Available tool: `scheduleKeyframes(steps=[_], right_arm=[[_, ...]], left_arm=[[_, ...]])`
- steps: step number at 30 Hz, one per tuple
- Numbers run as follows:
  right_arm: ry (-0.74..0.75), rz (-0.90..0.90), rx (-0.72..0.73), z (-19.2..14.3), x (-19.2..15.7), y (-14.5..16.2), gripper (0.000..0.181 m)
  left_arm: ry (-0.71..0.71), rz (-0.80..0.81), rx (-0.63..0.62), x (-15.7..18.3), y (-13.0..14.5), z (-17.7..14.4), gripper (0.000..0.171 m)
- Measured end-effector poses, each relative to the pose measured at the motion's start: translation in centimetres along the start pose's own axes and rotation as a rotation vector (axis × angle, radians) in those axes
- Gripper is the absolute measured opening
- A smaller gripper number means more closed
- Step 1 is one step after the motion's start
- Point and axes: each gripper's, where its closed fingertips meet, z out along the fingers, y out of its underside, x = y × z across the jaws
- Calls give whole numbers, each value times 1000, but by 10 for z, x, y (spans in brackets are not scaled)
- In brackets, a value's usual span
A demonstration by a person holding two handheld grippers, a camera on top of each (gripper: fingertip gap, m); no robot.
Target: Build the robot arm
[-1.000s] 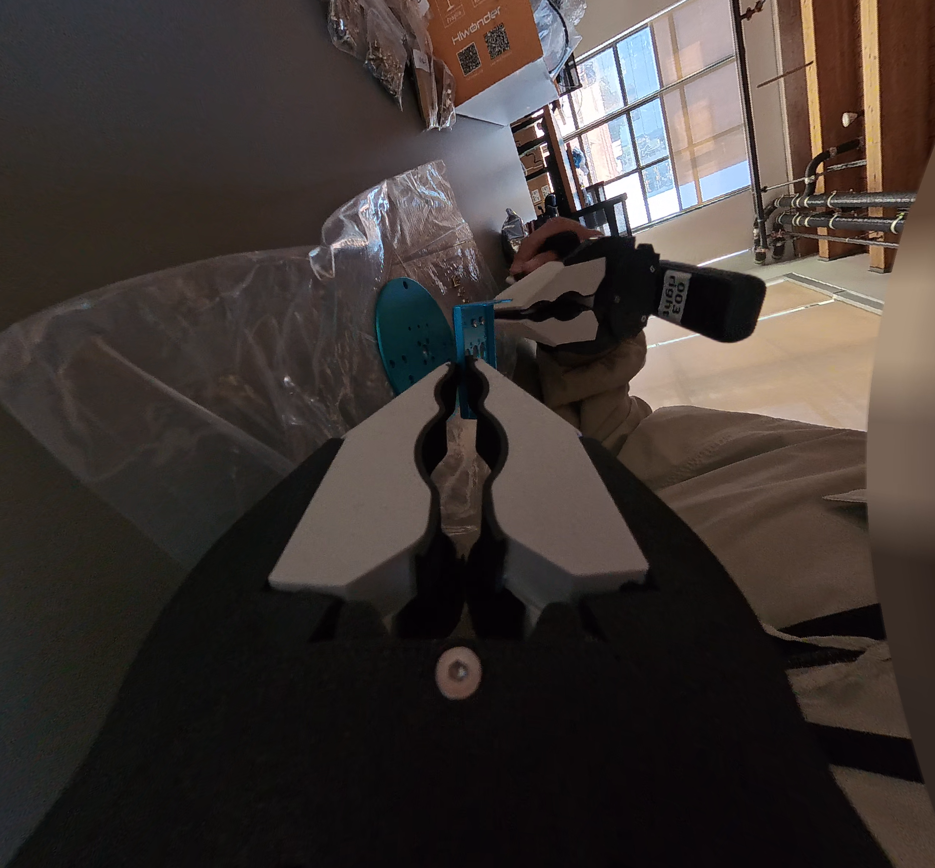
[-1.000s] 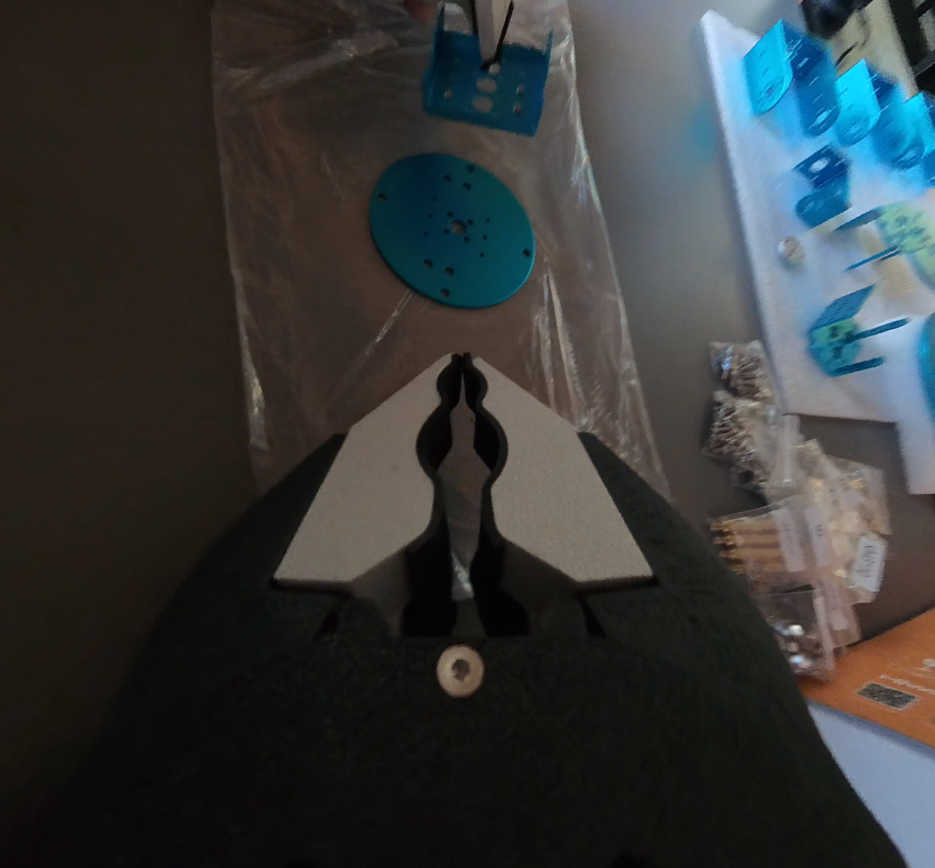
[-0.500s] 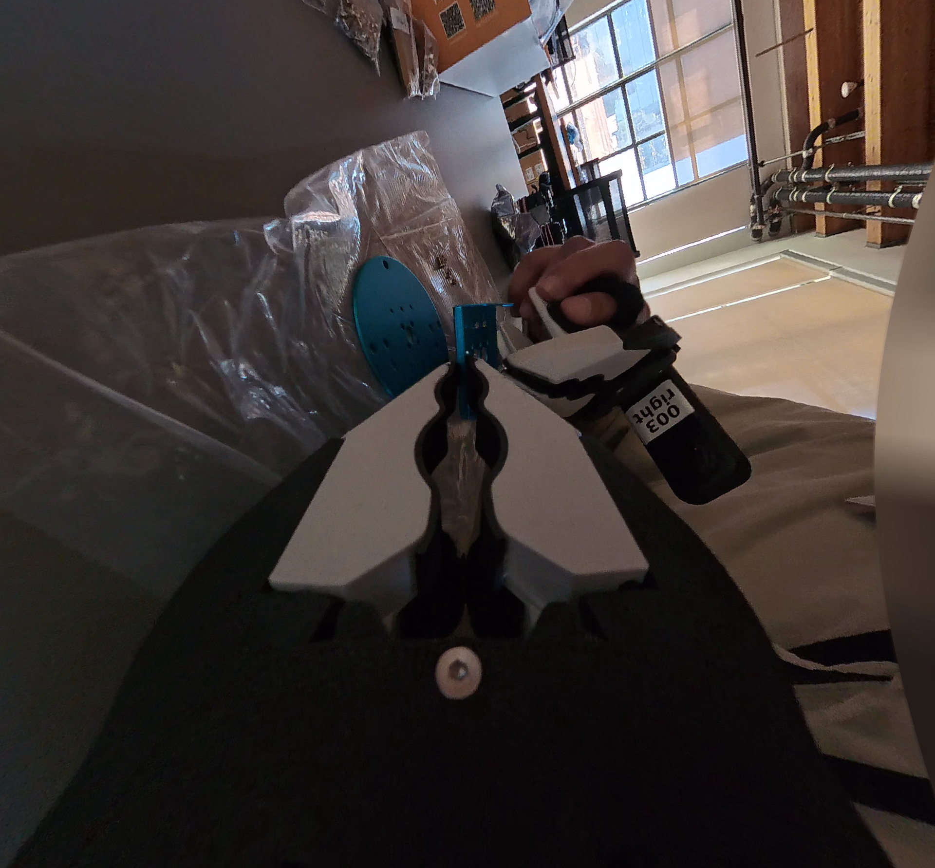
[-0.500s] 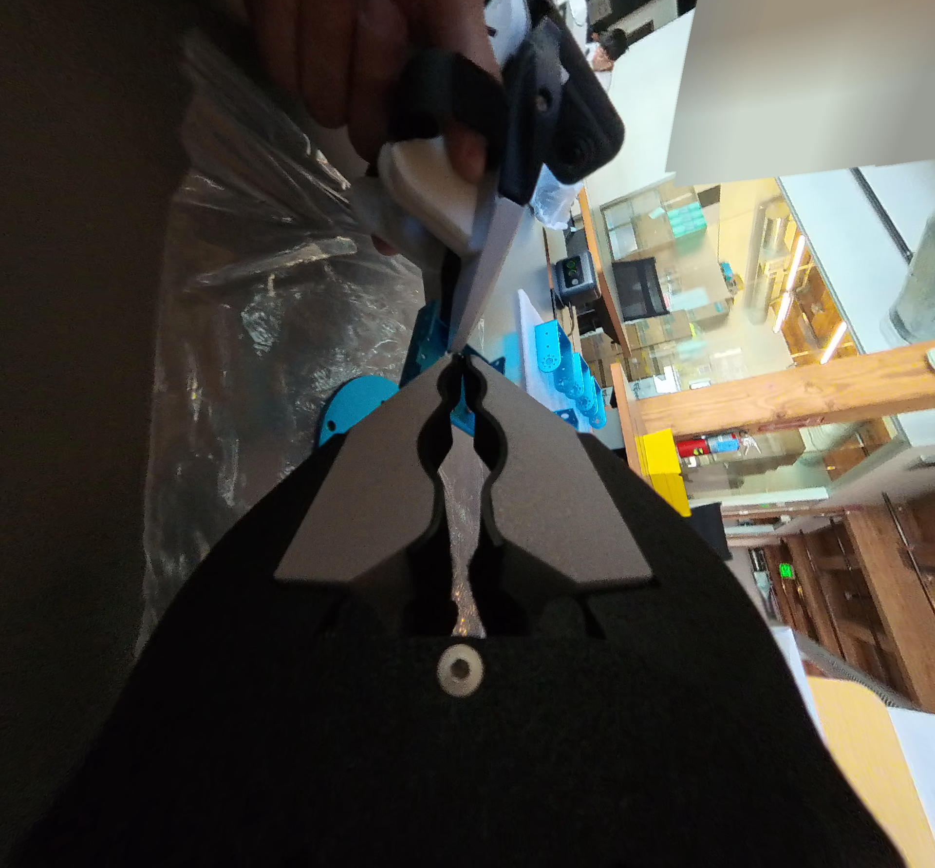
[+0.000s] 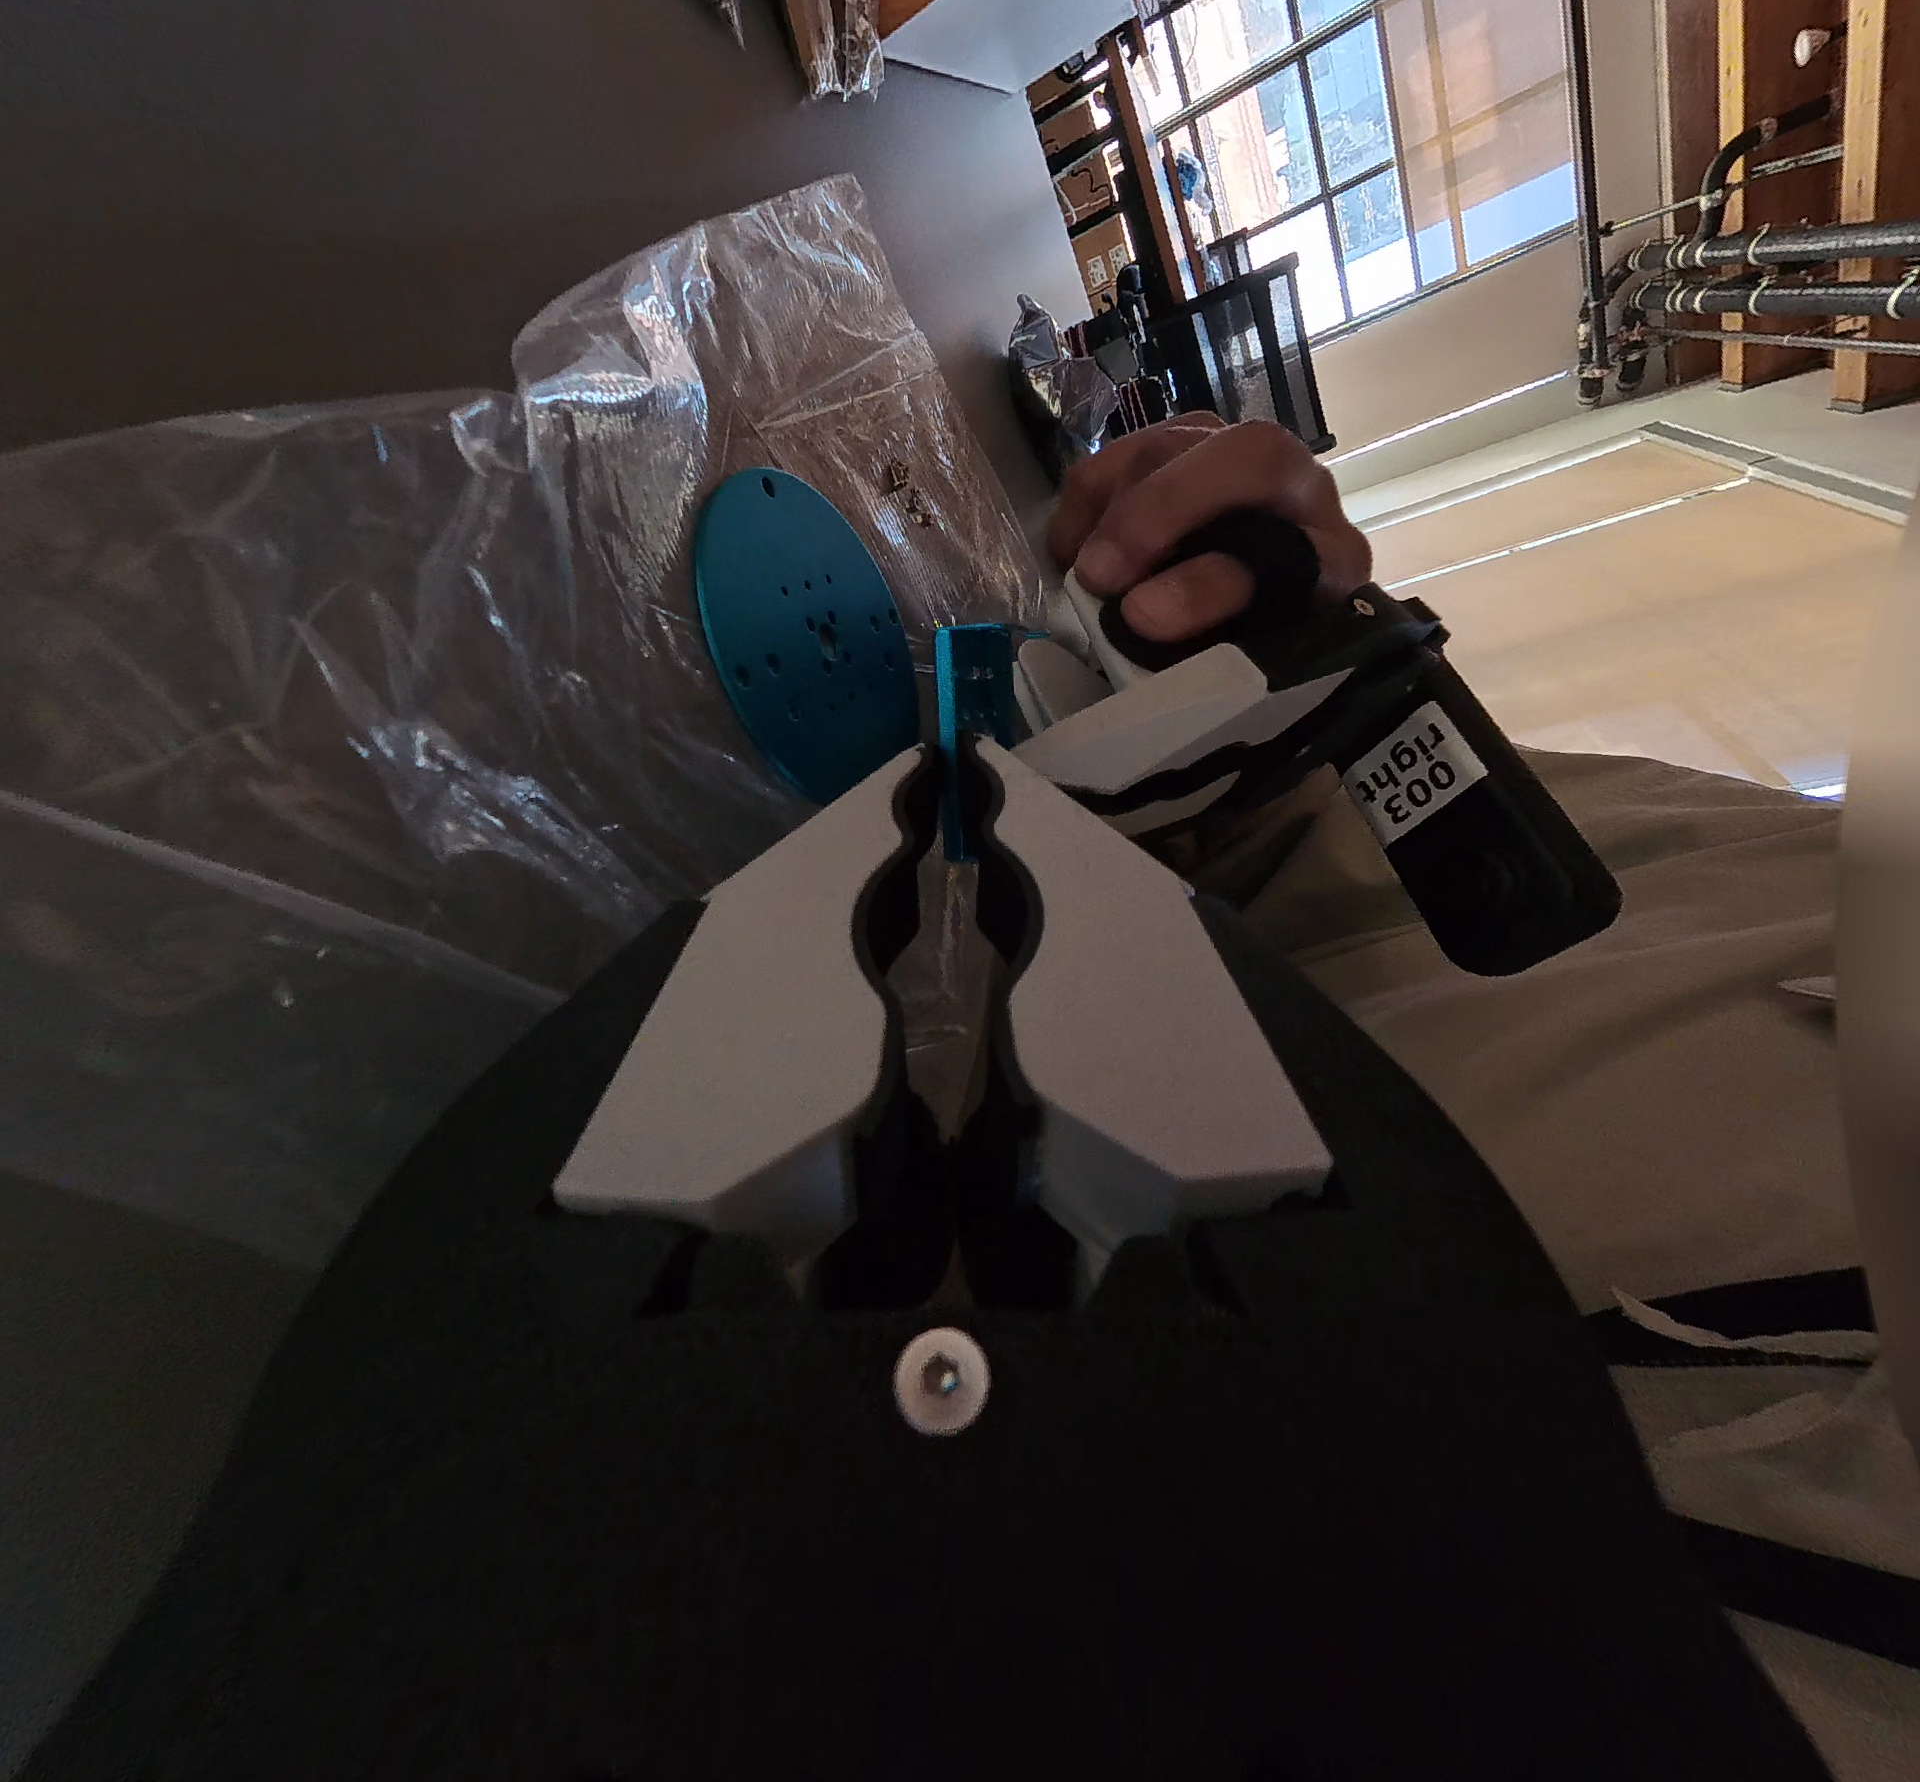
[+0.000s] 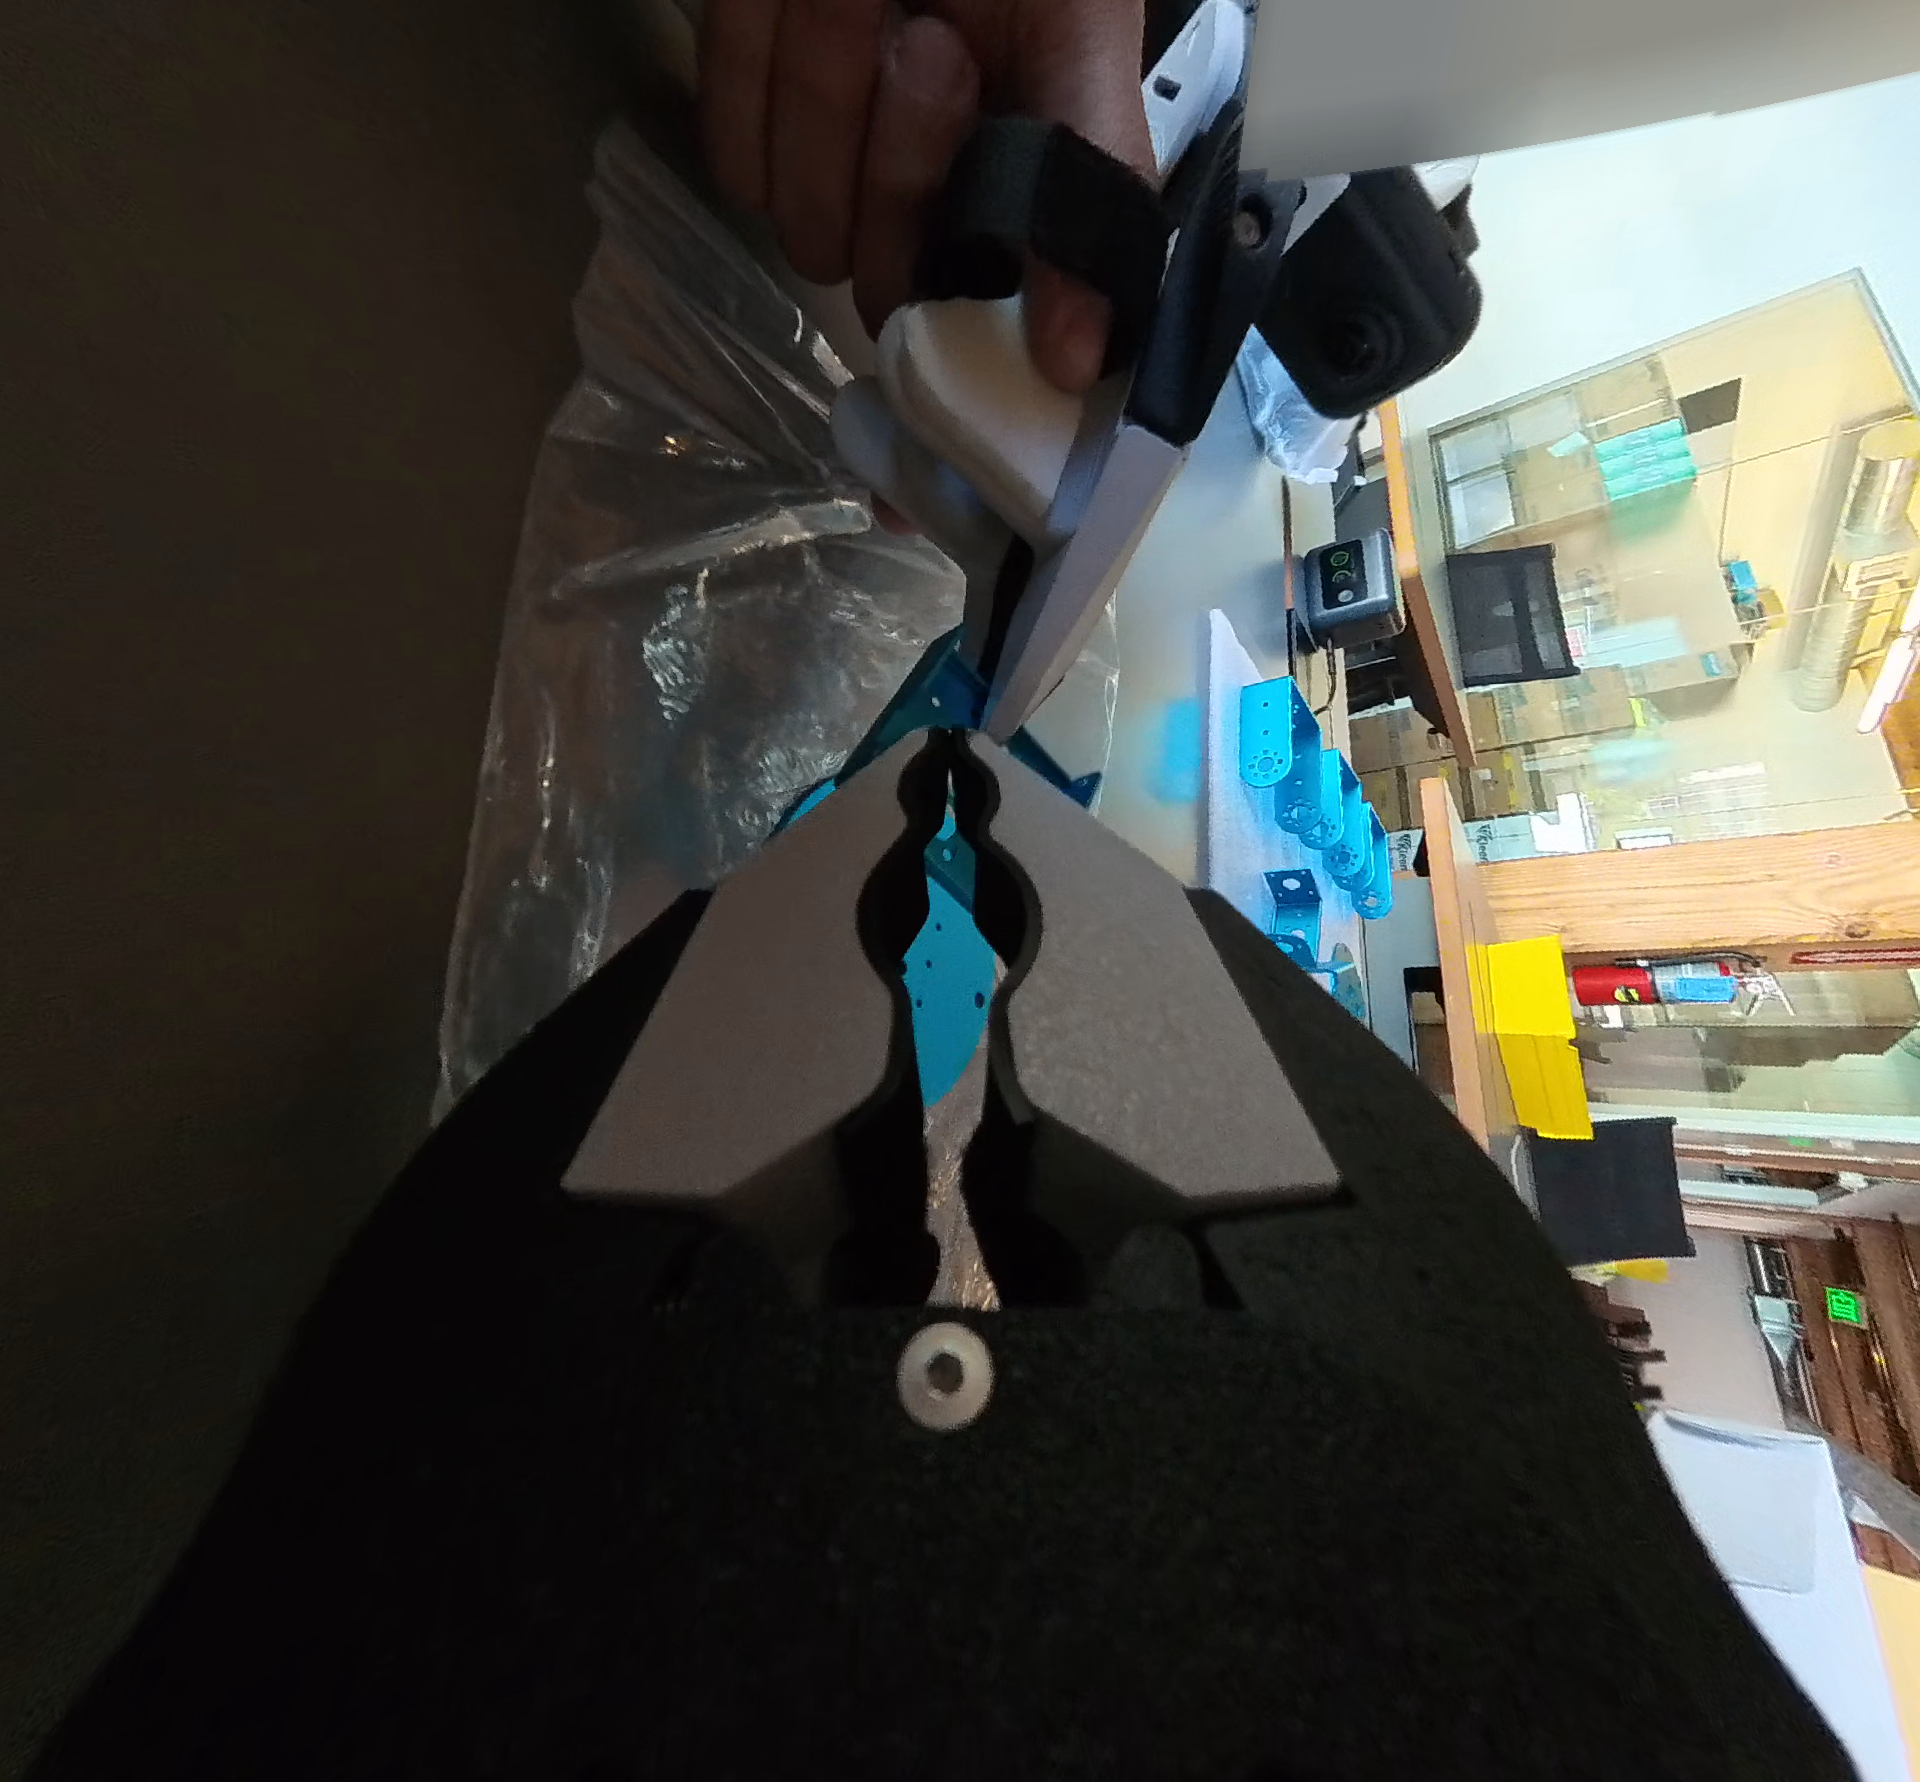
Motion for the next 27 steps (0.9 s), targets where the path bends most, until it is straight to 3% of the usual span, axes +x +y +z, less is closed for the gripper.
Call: scheduleKeyframes(steps=[27], right_arm=[[-7, 6, -15, 1, -1, 1, 0]], left_arm=[[1, -6, 5, 0, -1, 1, 1]])
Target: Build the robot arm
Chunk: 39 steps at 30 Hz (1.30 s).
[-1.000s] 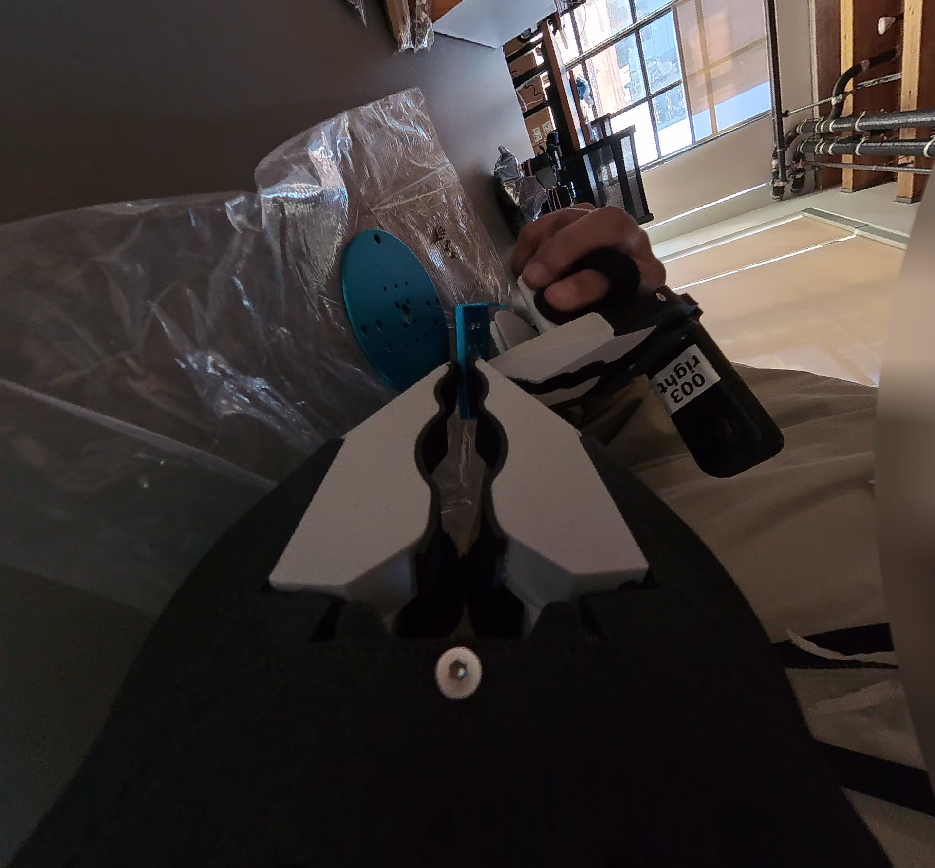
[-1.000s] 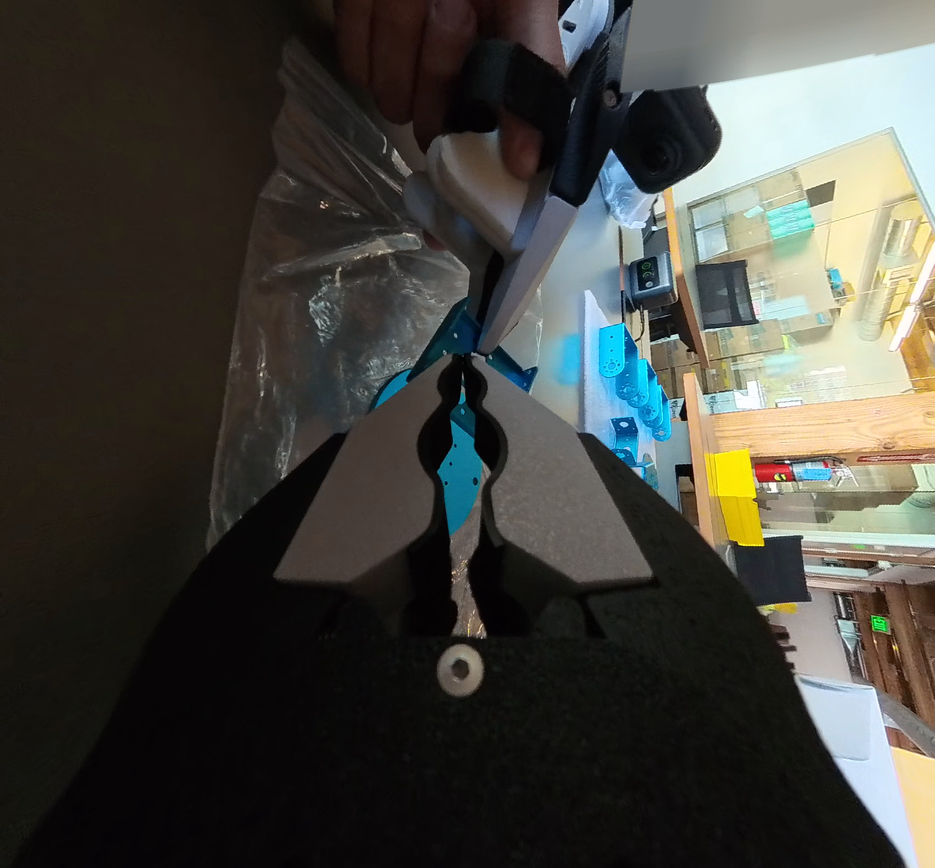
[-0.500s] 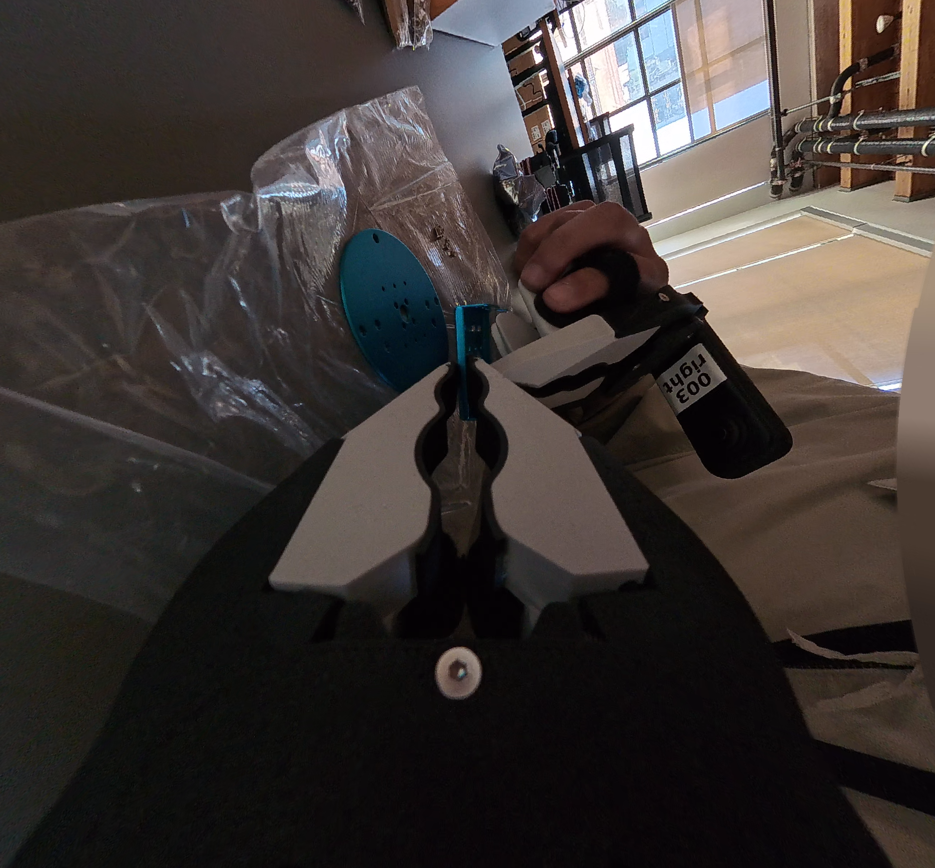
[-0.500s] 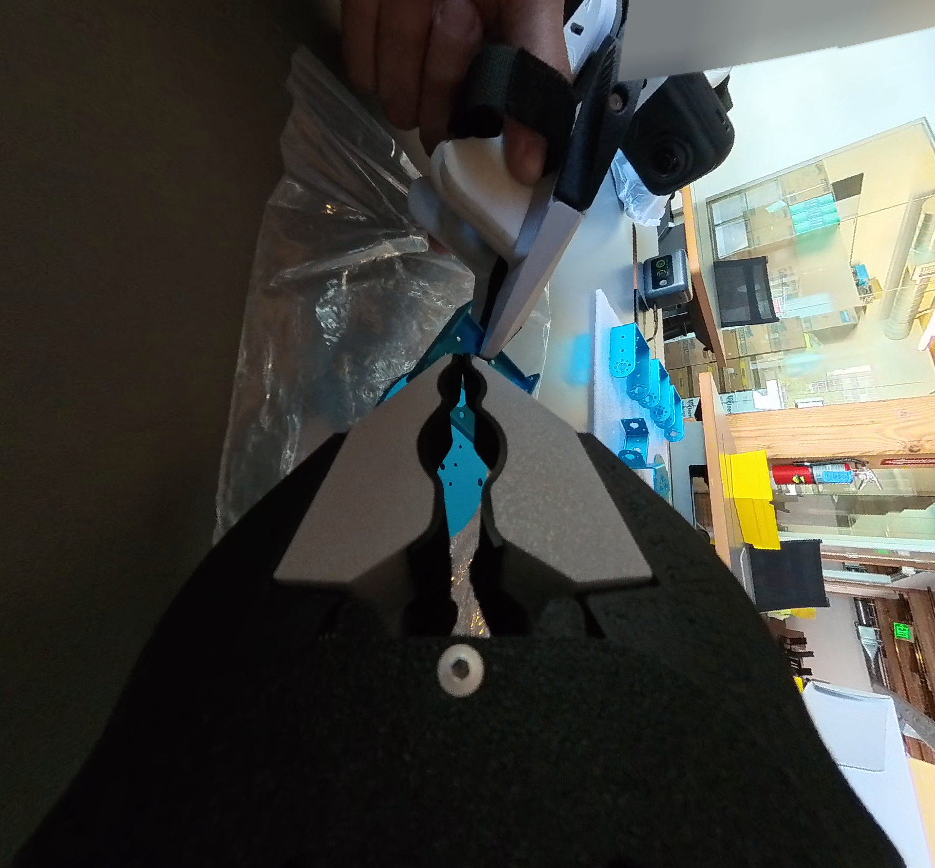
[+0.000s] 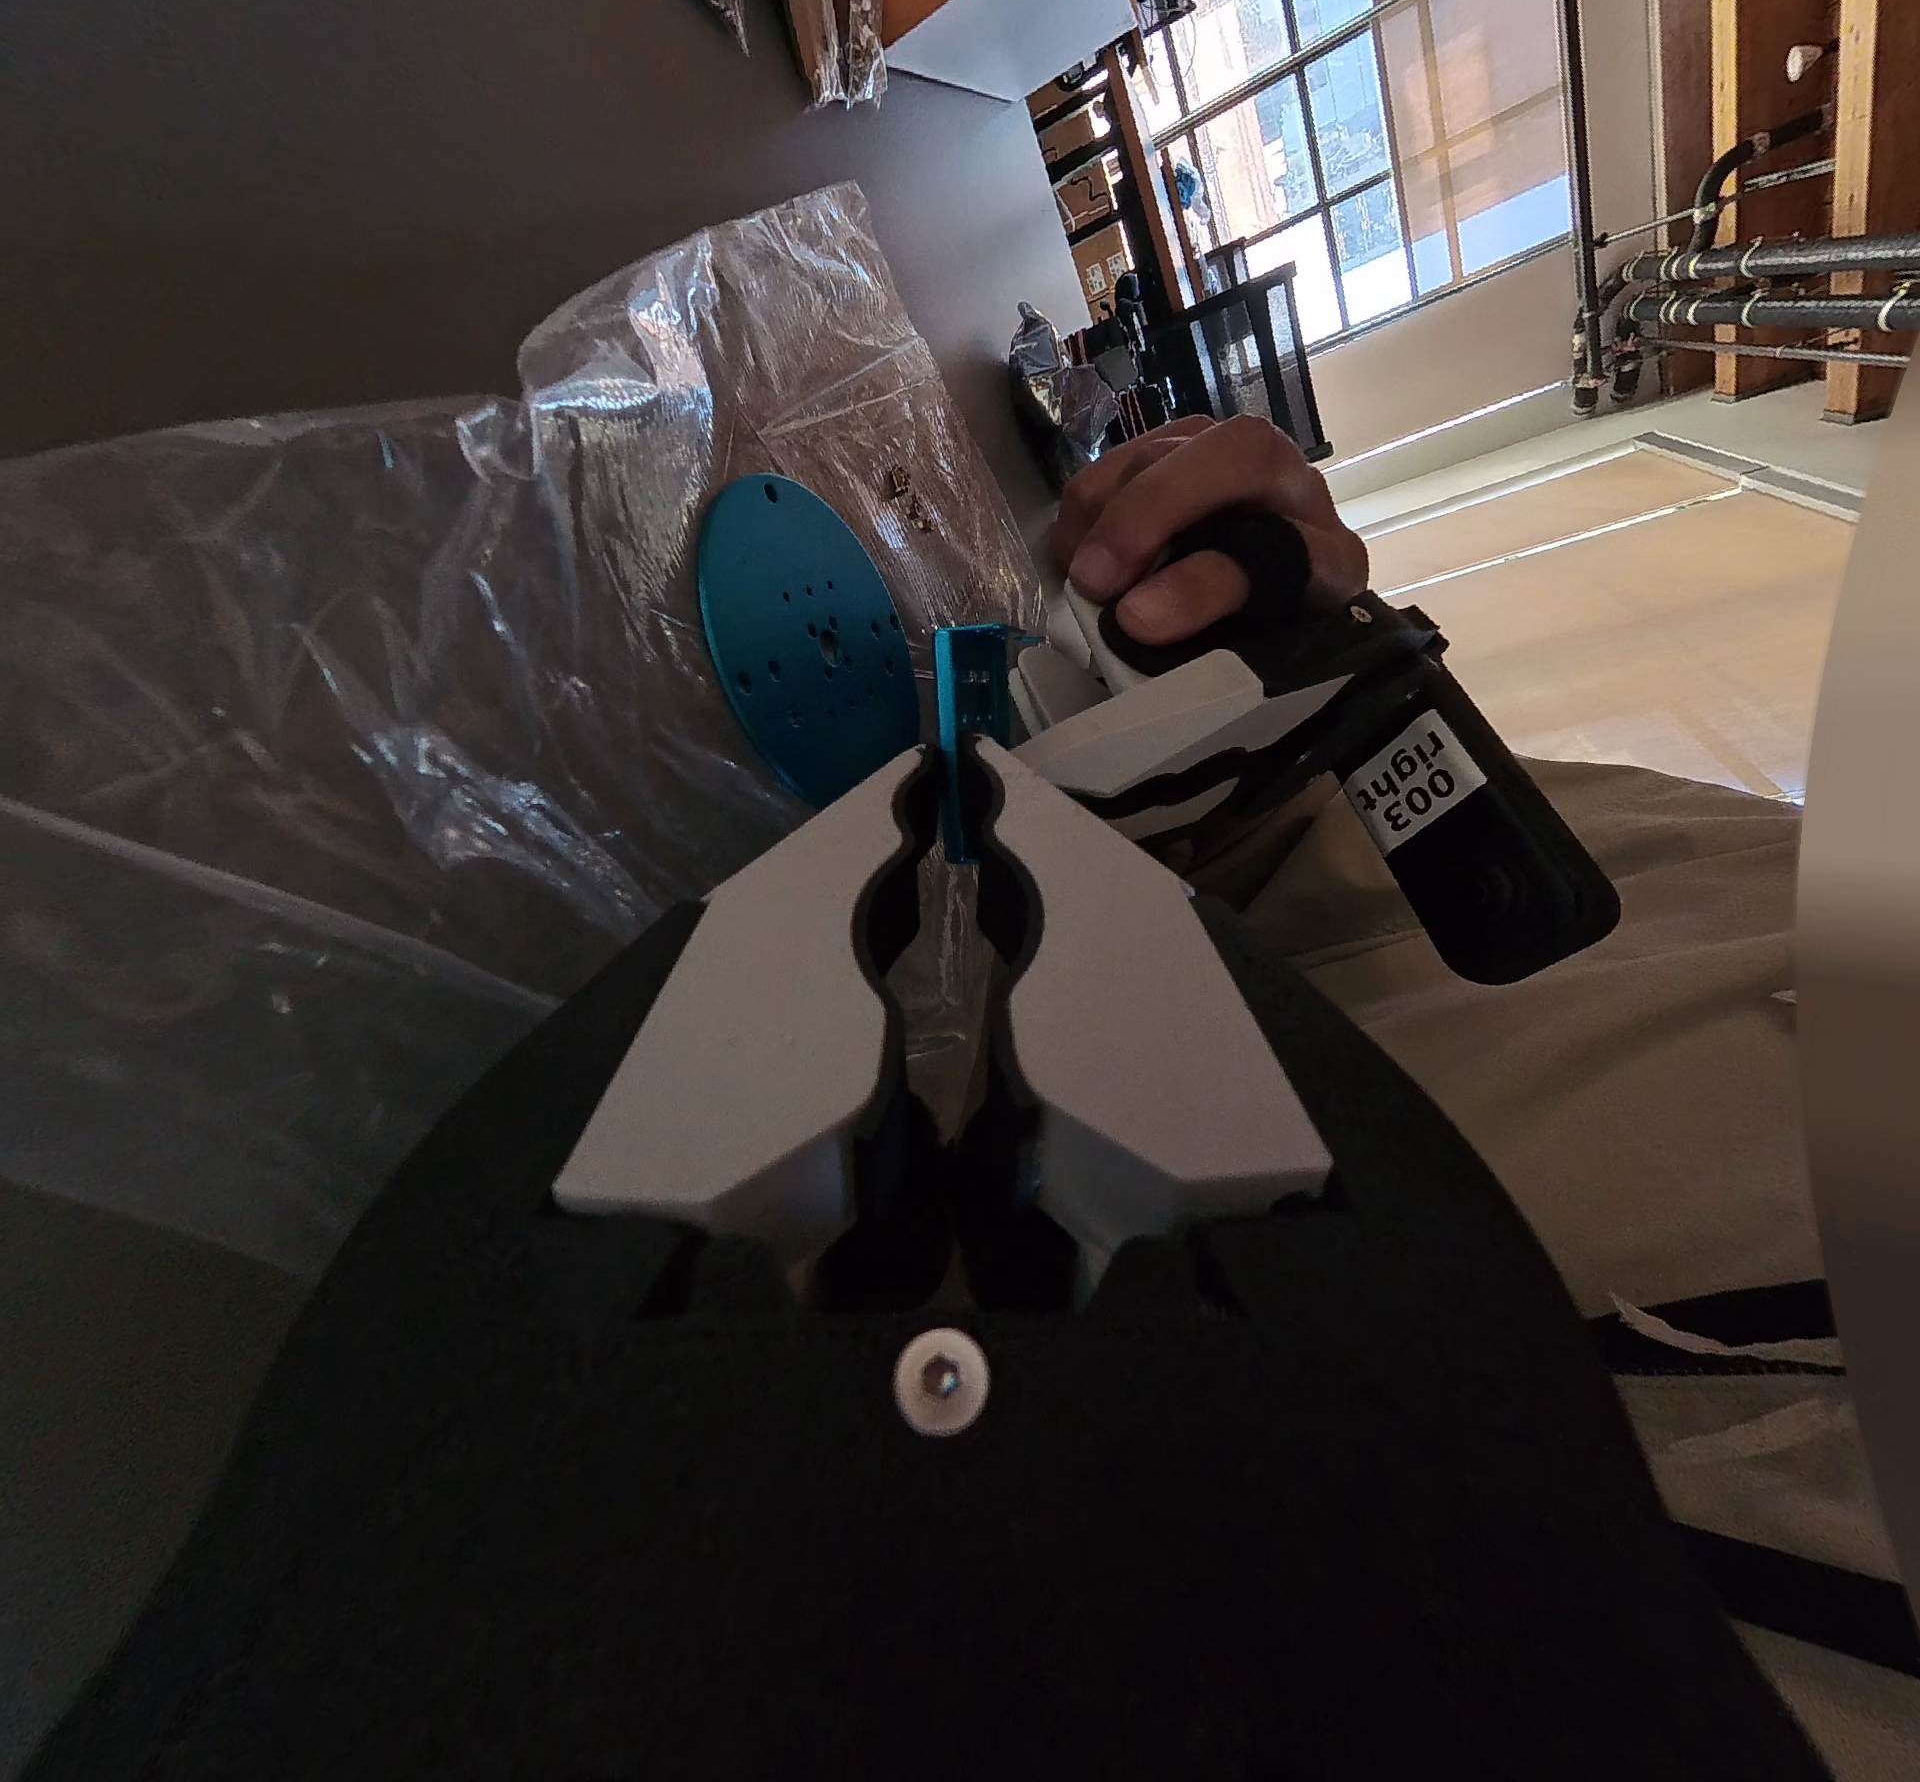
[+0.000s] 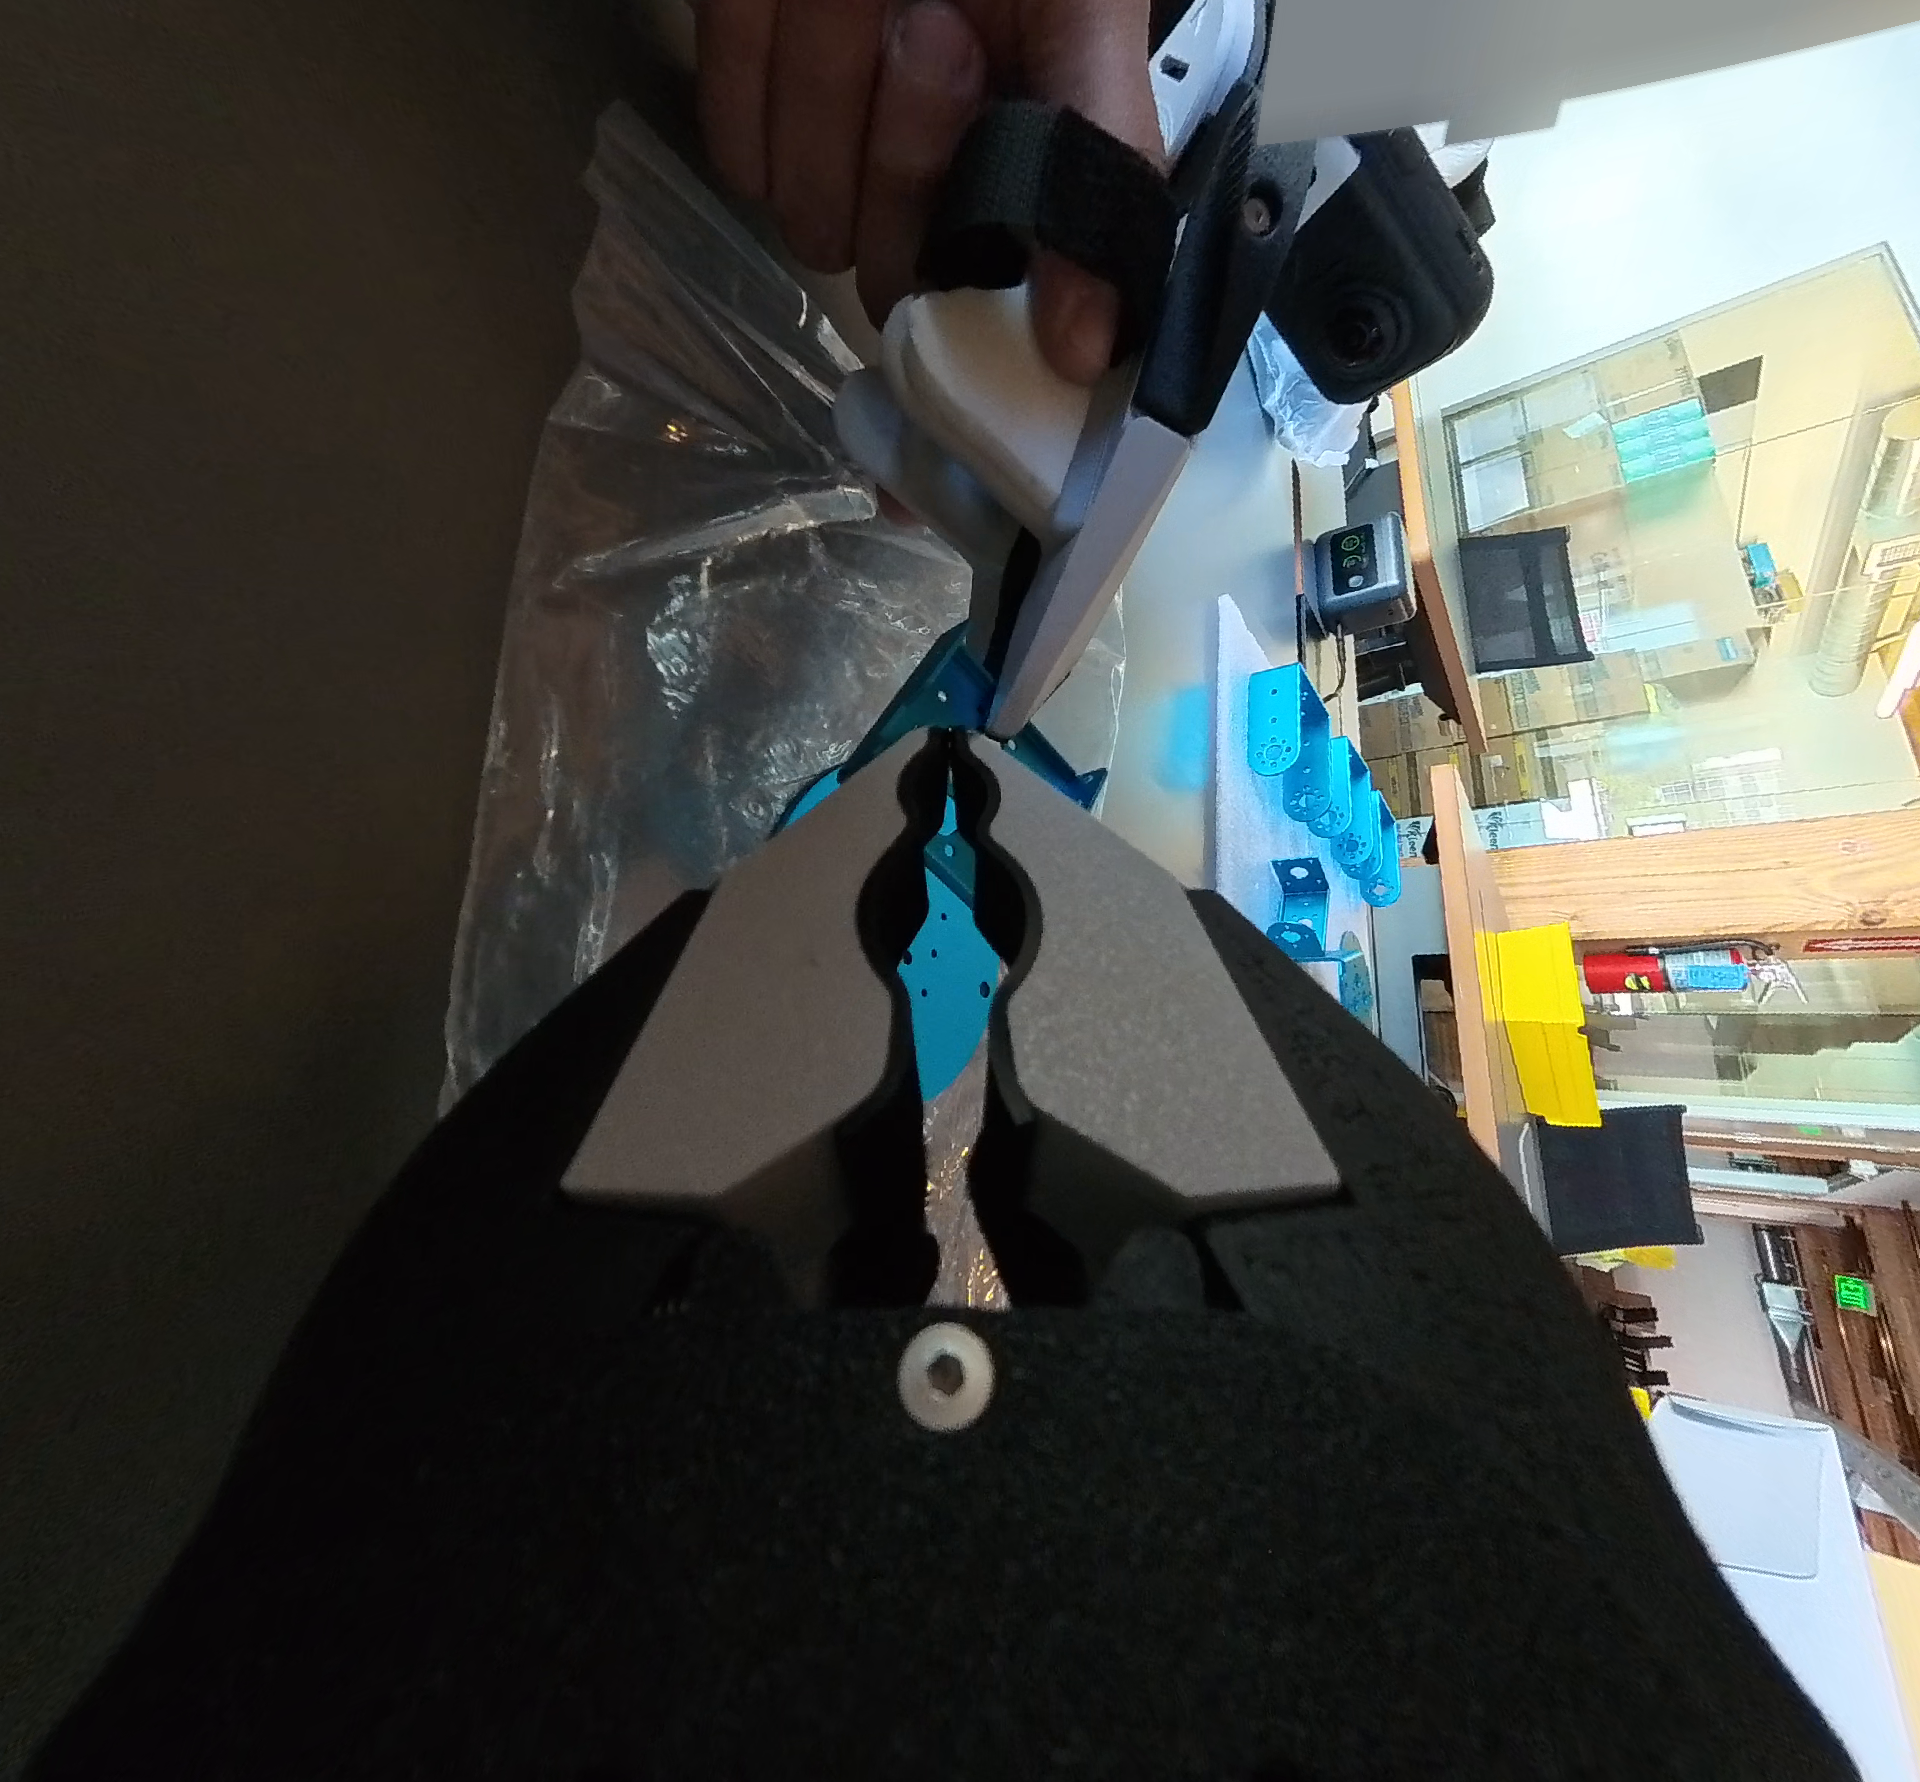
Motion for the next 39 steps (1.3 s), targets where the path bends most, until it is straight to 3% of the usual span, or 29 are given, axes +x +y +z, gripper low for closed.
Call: scheduleKeyframes(steps=[23, 27, 31, 39], right_arm=[[37, -71, -20, -1, 4, 0, 0], [-7, 106, 8, -4, 5, 0, 0], [-95, 309, 69, -7, 6, -6, 14], [-210, 471, 153, -19, 5, -16, 26]], left_arm=[[-5, 2, -1, 0, 0, 1, 1], [-6, 3, -2, 0, 0, 1, 1], [-10, 9, -5, 0, 1, 1, 1], [-5, 6, -5, 0, 1, 1, 1]])
